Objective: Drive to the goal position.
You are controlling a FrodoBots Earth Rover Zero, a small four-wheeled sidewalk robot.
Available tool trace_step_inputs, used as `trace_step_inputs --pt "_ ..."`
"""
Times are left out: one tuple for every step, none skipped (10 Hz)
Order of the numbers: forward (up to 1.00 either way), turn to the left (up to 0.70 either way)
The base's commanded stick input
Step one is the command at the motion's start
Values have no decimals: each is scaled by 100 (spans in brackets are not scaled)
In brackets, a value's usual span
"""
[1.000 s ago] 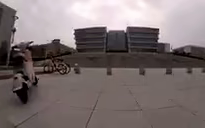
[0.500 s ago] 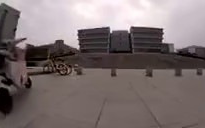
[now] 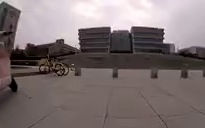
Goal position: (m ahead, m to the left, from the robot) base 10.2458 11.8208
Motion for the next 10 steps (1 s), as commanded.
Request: trace_step_inputs --pt "100 0" --pt "100 0" --pt "100 0" --pt "100 0" --pt "100 0" --pt "100 0" --pt "100 0" --pt "100 0" --pt "100 0" --pt "100 0"
